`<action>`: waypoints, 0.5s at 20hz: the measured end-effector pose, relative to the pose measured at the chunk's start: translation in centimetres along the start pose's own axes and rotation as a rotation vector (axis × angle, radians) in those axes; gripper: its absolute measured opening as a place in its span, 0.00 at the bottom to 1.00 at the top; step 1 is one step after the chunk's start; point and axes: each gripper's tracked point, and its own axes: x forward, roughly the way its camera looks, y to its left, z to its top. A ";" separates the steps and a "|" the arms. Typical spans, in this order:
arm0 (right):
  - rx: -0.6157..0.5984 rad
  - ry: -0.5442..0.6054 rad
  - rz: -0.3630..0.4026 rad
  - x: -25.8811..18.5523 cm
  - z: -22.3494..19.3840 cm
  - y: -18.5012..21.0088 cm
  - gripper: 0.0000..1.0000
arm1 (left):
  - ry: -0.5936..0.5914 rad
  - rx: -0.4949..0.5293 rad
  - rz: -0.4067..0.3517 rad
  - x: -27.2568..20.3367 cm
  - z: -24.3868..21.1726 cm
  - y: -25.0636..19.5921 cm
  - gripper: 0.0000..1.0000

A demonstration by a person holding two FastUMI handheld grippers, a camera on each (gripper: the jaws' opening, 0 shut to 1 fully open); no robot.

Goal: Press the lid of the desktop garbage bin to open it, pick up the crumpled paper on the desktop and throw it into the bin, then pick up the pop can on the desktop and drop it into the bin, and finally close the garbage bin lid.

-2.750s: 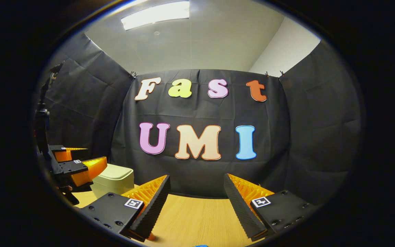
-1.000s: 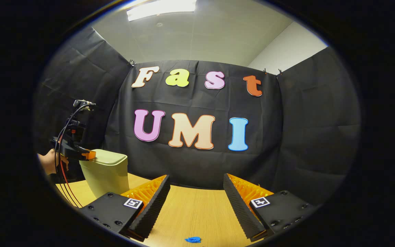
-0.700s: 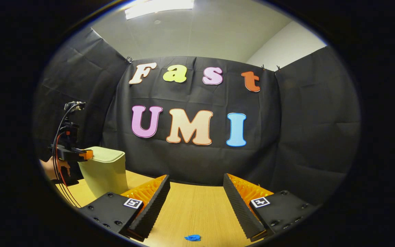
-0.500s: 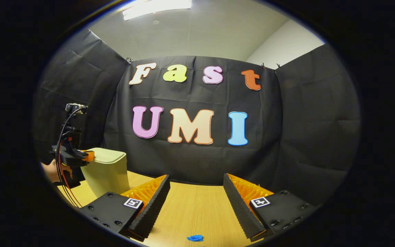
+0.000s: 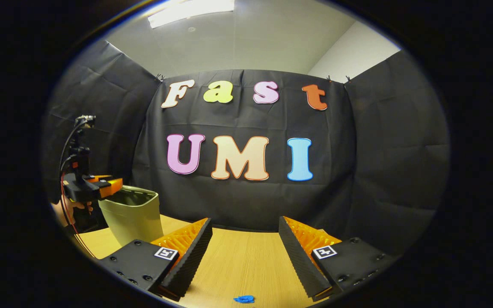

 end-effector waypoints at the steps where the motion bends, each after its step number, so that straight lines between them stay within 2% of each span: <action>1: 0.009 0.017 0.020 0.5 -0.5 0.2 0.98 | -0.005 0.006 -0.016 -0.4 0.5 -0.6 0.63; 3: 0.014 0.044 0.041 1.5 -2.0 0.1 0.98 | -0.017 0.008 -0.042 -1.5 1.5 -1.8 0.88; 6: 0.001 0.102 0.050 3.1 -5.6 -0.5 0.98 | -0.044 0.010 -0.049 -3.4 3.0 -2.7 0.92; 10: -0.011 0.261 0.070 4.8 -13.2 -1.2 0.98 | -0.071 0.023 -0.039 -5.7 5.0 -3.1 0.93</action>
